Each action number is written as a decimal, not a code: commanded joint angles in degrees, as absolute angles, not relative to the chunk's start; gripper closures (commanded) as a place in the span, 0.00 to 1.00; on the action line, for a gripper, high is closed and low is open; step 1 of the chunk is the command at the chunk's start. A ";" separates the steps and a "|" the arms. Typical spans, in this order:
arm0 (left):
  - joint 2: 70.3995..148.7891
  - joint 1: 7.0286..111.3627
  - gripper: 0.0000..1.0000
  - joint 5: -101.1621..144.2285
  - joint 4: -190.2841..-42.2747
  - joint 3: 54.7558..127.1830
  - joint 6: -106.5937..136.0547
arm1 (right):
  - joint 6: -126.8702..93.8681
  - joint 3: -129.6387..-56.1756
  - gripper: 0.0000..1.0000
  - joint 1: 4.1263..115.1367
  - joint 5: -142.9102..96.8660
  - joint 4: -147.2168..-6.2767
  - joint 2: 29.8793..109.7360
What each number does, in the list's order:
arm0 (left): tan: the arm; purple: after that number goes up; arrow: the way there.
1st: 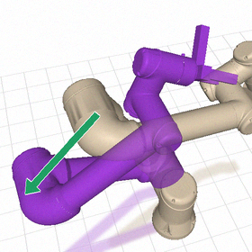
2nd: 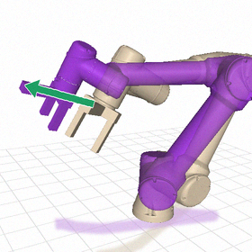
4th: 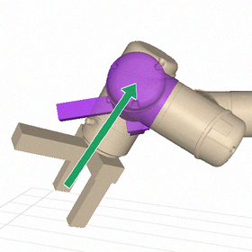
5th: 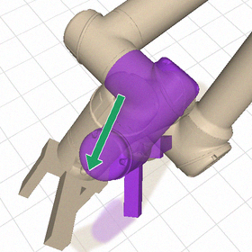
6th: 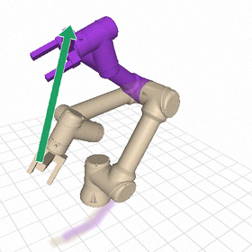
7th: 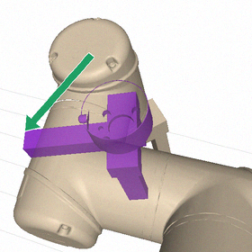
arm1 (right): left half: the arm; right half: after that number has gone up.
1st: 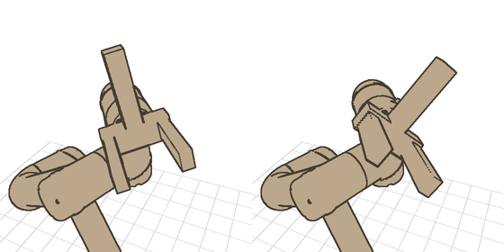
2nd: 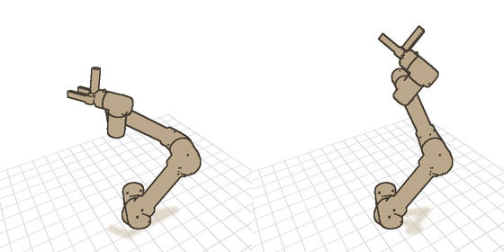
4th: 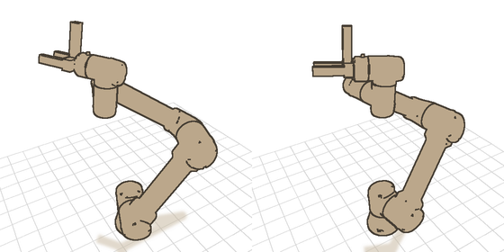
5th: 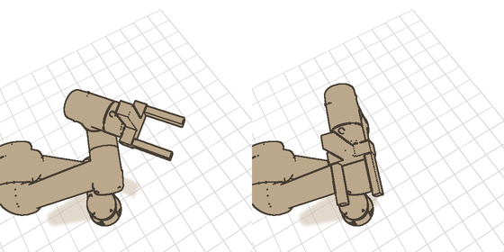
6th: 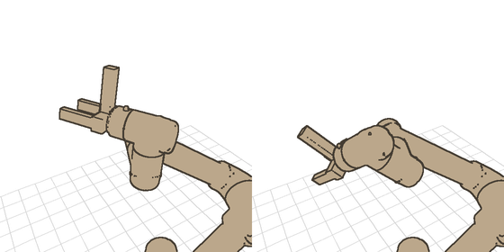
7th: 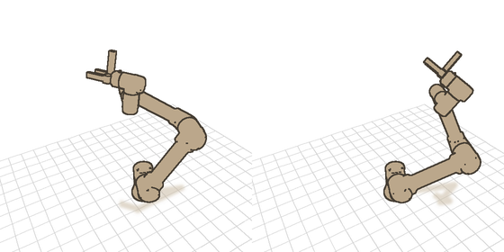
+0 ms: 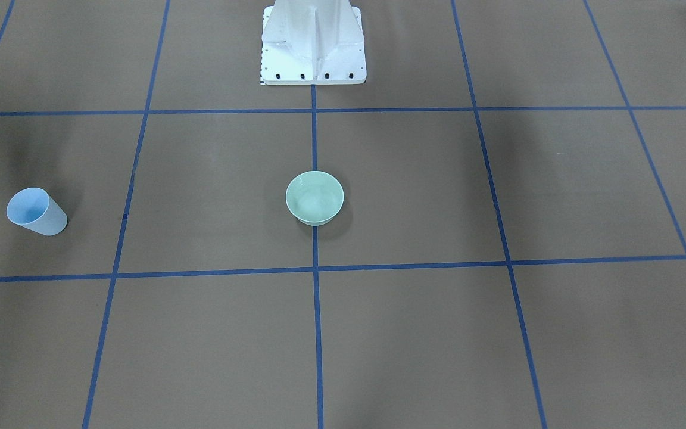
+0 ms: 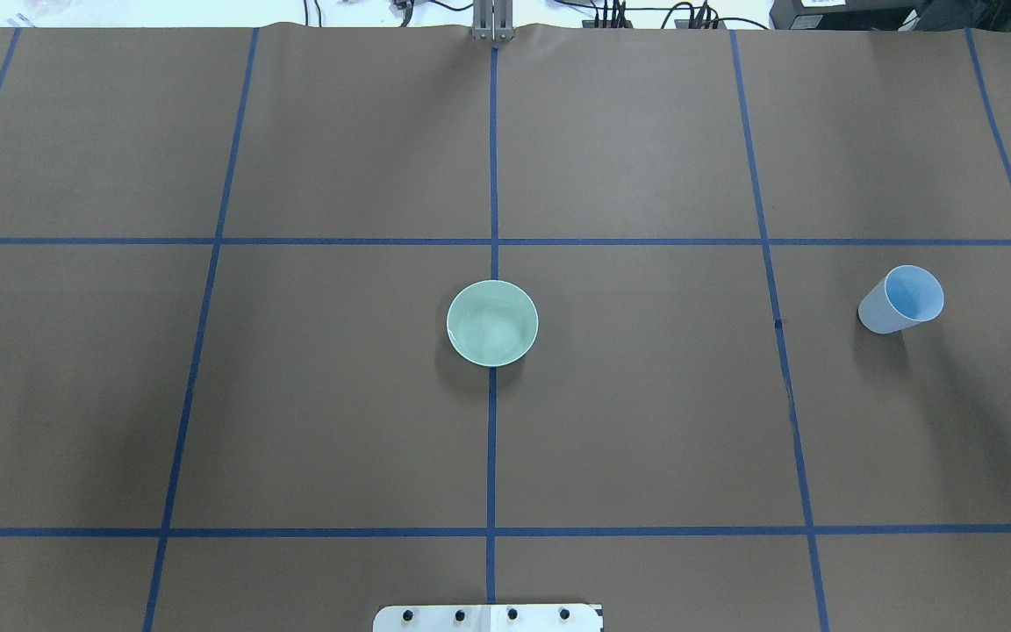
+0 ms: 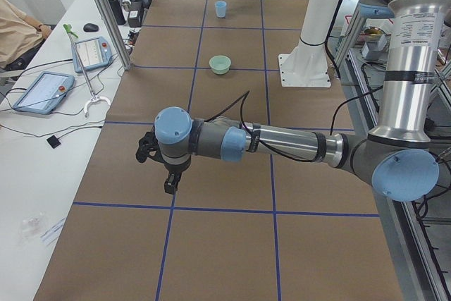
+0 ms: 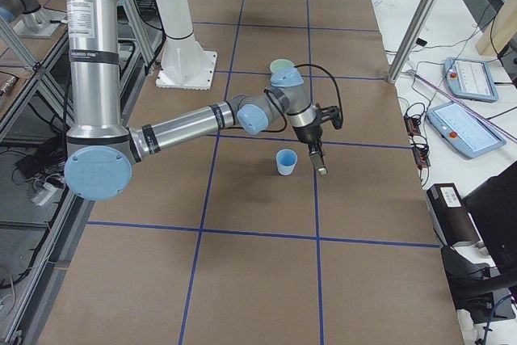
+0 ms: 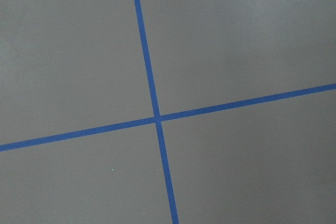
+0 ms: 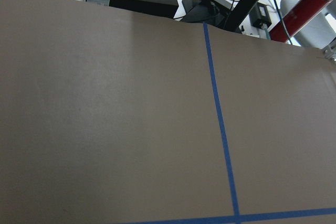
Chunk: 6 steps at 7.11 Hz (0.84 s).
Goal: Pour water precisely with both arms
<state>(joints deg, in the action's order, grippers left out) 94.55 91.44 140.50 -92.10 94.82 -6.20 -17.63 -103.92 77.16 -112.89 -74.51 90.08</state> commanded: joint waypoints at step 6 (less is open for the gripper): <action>105.72 70.64 0.00 141.51 -111.91 95.81 18.05 | 15.21 -96.25 0.00 94.57 -126.92 -96.77 87.62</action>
